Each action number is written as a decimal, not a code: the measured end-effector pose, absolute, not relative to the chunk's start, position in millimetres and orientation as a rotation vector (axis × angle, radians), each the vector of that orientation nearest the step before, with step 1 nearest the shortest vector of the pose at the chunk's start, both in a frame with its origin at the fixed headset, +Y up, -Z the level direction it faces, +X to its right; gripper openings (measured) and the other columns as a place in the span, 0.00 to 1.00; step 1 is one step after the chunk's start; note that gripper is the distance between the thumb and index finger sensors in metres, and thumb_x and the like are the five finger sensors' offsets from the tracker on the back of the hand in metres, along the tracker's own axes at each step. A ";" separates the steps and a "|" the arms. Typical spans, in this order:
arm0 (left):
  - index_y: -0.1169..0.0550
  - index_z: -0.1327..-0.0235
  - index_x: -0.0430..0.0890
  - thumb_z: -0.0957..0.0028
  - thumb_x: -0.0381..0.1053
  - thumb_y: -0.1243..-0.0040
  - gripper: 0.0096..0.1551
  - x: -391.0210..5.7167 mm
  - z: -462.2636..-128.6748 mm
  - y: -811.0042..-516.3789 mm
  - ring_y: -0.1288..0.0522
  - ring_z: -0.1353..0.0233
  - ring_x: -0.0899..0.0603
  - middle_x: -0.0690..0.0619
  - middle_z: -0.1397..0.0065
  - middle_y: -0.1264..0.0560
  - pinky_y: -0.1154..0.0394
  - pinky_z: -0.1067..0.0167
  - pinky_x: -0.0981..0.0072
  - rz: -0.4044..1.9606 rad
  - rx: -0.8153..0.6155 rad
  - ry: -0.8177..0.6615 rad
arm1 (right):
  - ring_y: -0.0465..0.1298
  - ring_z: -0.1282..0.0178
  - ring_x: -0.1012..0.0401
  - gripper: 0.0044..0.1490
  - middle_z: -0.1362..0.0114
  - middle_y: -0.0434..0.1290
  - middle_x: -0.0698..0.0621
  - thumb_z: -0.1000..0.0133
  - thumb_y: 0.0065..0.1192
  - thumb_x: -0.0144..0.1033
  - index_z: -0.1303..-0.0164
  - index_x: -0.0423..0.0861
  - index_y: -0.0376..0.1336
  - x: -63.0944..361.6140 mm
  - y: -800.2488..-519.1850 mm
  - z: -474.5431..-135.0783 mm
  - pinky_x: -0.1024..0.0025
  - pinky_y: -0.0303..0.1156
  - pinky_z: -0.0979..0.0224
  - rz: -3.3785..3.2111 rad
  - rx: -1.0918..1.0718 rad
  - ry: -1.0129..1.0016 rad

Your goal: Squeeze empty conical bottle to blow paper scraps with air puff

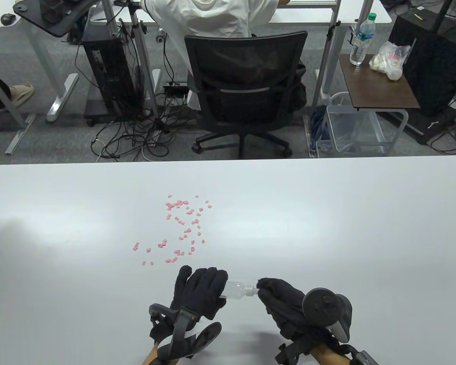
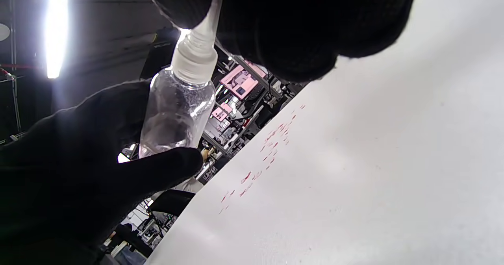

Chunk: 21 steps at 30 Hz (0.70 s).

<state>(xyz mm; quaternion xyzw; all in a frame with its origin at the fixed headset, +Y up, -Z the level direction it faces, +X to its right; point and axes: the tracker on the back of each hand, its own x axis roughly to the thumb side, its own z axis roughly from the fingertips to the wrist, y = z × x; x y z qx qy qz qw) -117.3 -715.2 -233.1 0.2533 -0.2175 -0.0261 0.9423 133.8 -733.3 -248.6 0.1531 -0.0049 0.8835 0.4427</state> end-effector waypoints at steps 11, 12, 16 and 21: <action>0.25 0.28 0.54 0.58 0.59 0.18 0.43 -112.7 -231.1 -716.9 0.20 0.28 0.44 0.53 0.26 0.22 0.40 0.21 0.40 -0.061 0.521 -0.473 | 0.82 0.53 0.54 0.27 0.40 0.76 0.39 0.35 0.58 0.40 0.32 0.39 0.67 137.5 -741.5 -252.6 0.53 0.80 0.48 2.122 0.323 0.028; 0.25 0.28 0.55 0.58 0.59 0.18 0.43 -112.3 -231.0 -717.2 0.20 0.28 0.44 0.53 0.26 0.22 0.40 0.21 0.40 -0.062 0.518 -0.472 | 0.82 0.53 0.53 0.26 0.41 0.76 0.39 0.35 0.58 0.40 0.33 0.39 0.68 137.5 -742.2 -251.9 0.53 0.80 0.48 2.138 0.301 0.046; 0.25 0.28 0.55 0.59 0.59 0.18 0.43 -111.3 -230.6 -716.2 0.20 0.27 0.45 0.54 0.26 0.22 0.40 0.21 0.40 -0.074 0.508 -0.463 | 0.83 0.57 0.54 0.25 0.45 0.78 0.40 0.35 0.55 0.41 0.37 0.38 0.70 136.0 -742.0 -251.9 0.53 0.81 0.51 2.179 0.315 0.051; 0.25 0.27 0.55 0.58 0.60 0.18 0.43 -113.8 -235.4 -716.6 0.19 0.27 0.45 0.53 0.26 0.21 0.39 0.21 0.40 -0.014 0.438 -0.417 | 0.82 0.53 0.52 0.29 0.41 0.77 0.38 0.35 0.57 0.44 0.32 0.37 0.68 132.1 -736.2 -247.4 0.52 0.80 0.48 2.229 0.417 0.004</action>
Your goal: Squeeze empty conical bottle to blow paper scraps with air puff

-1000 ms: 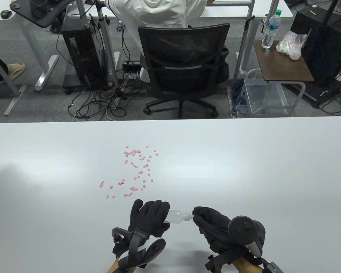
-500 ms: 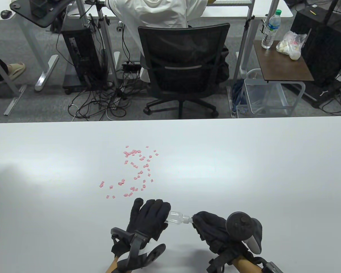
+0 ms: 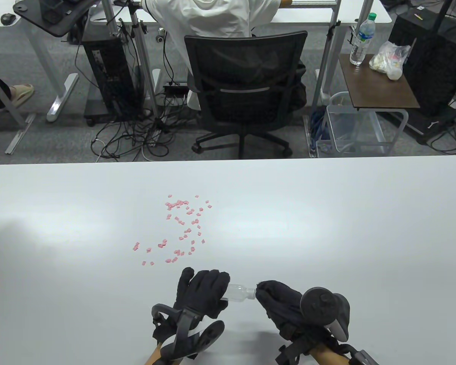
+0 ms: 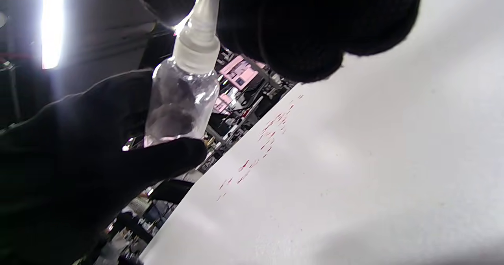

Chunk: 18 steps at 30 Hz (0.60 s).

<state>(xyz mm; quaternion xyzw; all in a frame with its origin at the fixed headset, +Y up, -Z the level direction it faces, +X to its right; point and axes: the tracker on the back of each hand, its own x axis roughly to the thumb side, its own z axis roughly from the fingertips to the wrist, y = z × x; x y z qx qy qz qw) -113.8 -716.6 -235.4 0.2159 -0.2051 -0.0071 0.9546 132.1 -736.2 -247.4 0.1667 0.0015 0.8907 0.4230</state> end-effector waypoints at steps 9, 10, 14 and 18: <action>0.25 0.27 0.56 0.58 0.60 0.18 0.43 -109.2 -225.8 -711.6 0.20 0.27 0.45 0.54 0.26 0.22 0.40 0.21 0.40 -0.183 0.581 -0.495 | 0.82 0.55 0.52 0.29 0.42 0.77 0.37 0.34 0.55 0.42 0.34 0.35 0.69 134.3 -743.3 -250.7 0.52 0.80 0.50 2.144 0.302 0.161; 0.25 0.28 0.56 0.58 0.60 0.18 0.43 -107.8 -226.9 -713.3 0.20 0.28 0.46 0.54 0.26 0.22 0.40 0.21 0.40 -0.165 0.548 -0.502 | 0.82 0.54 0.52 0.31 0.40 0.76 0.36 0.34 0.57 0.42 0.30 0.34 0.67 135.0 -741.6 -250.6 0.52 0.80 0.49 2.196 0.318 0.092; 0.25 0.28 0.55 0.59 0.60 0.18 0.43 -105.8 -227.5 -715.7 0.20 0.28 0.45 0.53 0.26 0.22 0.40 0.21 0.40 -0.112 0.516 -0.488 | 0.82 0.54 0.53 0.28 0.41 0.77 0.38 0.36 0.59 0.38 0.31 0.35 0.67 134.1 -735.5 -249.4 0.53 0.80 0.49 2.224 0.383 0.030; 0.25 0.27 0.56 0.58 0.59 0.18 0.43 -105.7 -223.3 -713.9 0.21 0.27 0.44 0.54 0.26 0.22 0.41 0.20 0.39 -0.139 0.575 -0.499 | 0.84 0.59 0.55 0.26 0.47 0.80 0.39 0.36 0.60 0.37 0.36 0.34 0.70 135.9 -735.6 -250.2 0.55 0.82 0.53 2.164 0.295 0.076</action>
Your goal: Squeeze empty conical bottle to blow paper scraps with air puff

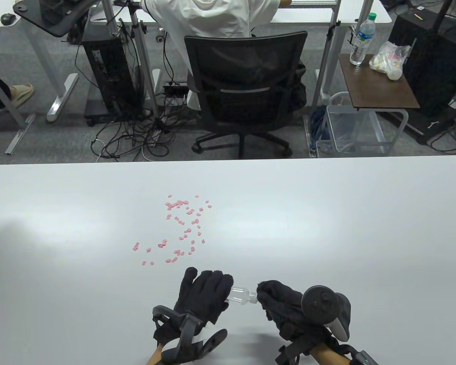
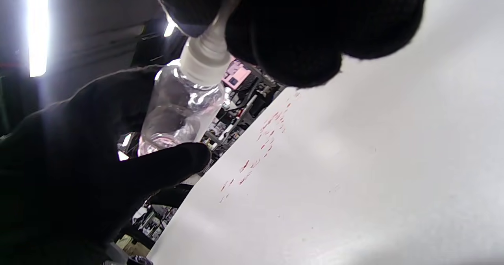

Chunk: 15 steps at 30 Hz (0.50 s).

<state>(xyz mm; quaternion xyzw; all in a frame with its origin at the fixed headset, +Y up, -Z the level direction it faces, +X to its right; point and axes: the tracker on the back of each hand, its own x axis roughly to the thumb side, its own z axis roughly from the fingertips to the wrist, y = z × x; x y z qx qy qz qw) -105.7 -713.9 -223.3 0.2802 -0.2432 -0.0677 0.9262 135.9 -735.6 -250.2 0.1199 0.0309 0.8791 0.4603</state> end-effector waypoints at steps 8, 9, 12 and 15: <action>0.26 0.27 0.54 0.57 0.59 0.19 0.44 -105.8 -224.3 -710.6 0.20 0.27 0.45 0.53 0.26 0.22 0.40 0.21 0.40 -0.129 0.574 -0.466 | 0.83 0.56 0.53 0.31 0.44 0.78 0.38 0.36 0.59 0.44 0.33 0.34 0.69 135.3 -729.1 -244.9 0.53 0.81 0.50 2.155 0.411 0.025; 0.26 0.27 0.55 0.57 0.59 0.19 0.44 -106.6 -224.1 -710.5 0.20 0.27 0.45 0.53 0.26 0.22 0.40 0.21 0.40 -0.122 0.577 -0.470 | 0.83 0.55 0.53 0.30 0.44 0.78 0.38 0.36 0.59 0.42 0.33 0.35 0.68 134.2 -727.6 -244.1 0.53 0.81 0.50 2.172 0.420 0.013; 0.26 0.27 0.55 0.57 0.59 0.18 0.43 -107.6 -221.0 -709.6 0.20 0.27 0.44 0.53 0.26 0.23 0.40 0.21 0.40 -0.140 0.607 -0.487 | 0.83 0.59 0.54 0.29 0.48 0.79 0.39 0.35 0.54 0.41 0.38 0.33 0.70 131.2 -729.8 -244.8 0.54 0.81 0.53 2.172 0.393 0.071; 0.26 0.27 0.55 0.57 0.59 0.18 0.43 -107.0 -220.5 -709.5 0.21 0.27 0.44 0.53 0.26 0.23 0.41 0.21 0.40 -0.175 0.623 -0.498 | 0.83 0.58 0.53 0.29 0.47 0.79 0.39 0.34 0.52 0.43 0.37 0.35 0.70 132.8 -735.8 -247.2 0.53 0.81 0.52 2.171 0.334 0.166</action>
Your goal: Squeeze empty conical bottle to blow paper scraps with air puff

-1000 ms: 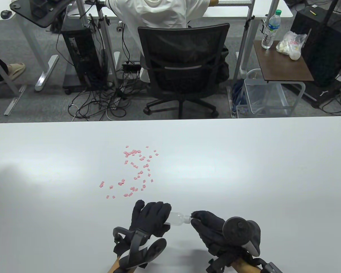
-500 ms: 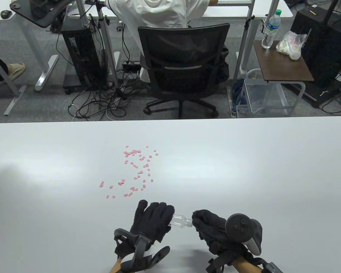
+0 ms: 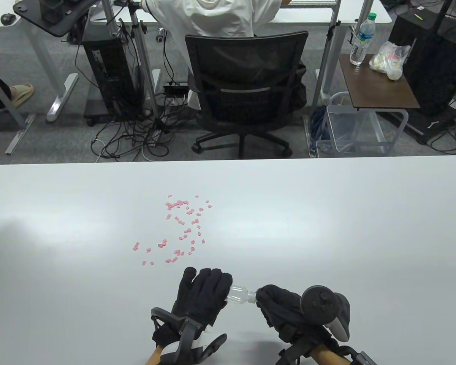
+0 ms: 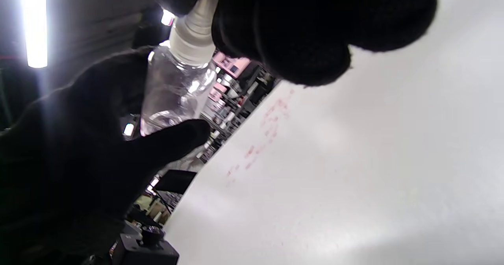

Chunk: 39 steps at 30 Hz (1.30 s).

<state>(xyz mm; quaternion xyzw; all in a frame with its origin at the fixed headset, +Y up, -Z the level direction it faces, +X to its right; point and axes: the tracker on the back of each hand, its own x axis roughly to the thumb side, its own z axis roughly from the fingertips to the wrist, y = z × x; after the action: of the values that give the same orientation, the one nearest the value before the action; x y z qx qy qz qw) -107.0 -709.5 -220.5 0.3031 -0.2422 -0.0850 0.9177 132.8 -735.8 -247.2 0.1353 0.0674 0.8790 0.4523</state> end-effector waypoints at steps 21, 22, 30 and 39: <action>0.24 0.27 0.52 0.57 0.64 0.21 0.44 -104.1 -228.8 -712.6 0.17 0.32 0.46 0.51 0.29 0.20 0.38 0.21 0.41 -0.062 0.418 -0.495 | 0.87 0.54 0.54 0.30 0.43 0.81 0.37 0.42 0.71 0.36 0.34 0.34 0.70 144.2 -726.9 -246.4 0.57 0.86 0.51 2.099 0.365 -0.108; 0.24 0.27 0.51 0.57 0.64 0.22 0.44 -104.8 -231.2 -714.9 0.17 0.32 0.45 0.50 0.29 0.19 0.38 0.21 0.41 0.003 0.359 -0.501 | 0.87 0.54 0.54 0.30 0.43 0.82 0.38 0.42 0.72 0.36 0.34 0.35 0.70 144.4 -724.6 -245.5 0.57 0.86 0.51 2.130 0.376 -0.142; 0.27 0.25 0.50 0.55 0.57 0.19 0.44 -96.2 -218.2 -712.2 0.21 0.28 0.42 0.48 0.25 0.23 0.39 0.22 0.40 -0.242 0.617 -0.561 | 0.88 0.60 0.56 0.27 0.48 0.83 0.36 0.42 0.68 0.31 0.38 0.30 0.71 142.6 -727.6 -244.3 0.59 0.88 0.57 2.070 0.247 0.019; 0.26 0.25 0.50 0.56 0.61 0.21 0.44 -102.8 -232.7 -722.8 0.19 0.30 0.43 0.49 0.28 0.21 0.38 0.22 0.41 0.016 0.334 -0.526 | 0.87 0.56 0.55 0.28 0.46 0.82 0.38 0.41 0.69 0.36 0.36 0.33 0.71 139.0 -723.9 -242.6 0.57 0.86 0.53 2.222 0.407 -0.148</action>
<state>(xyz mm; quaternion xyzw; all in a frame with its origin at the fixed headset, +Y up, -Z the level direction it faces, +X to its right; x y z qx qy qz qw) -102.8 -722.8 -232.7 0.1645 -0.2588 0.0079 0.9518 139.0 -723.9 -242.6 0.1627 -0.0592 0.8886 0.4248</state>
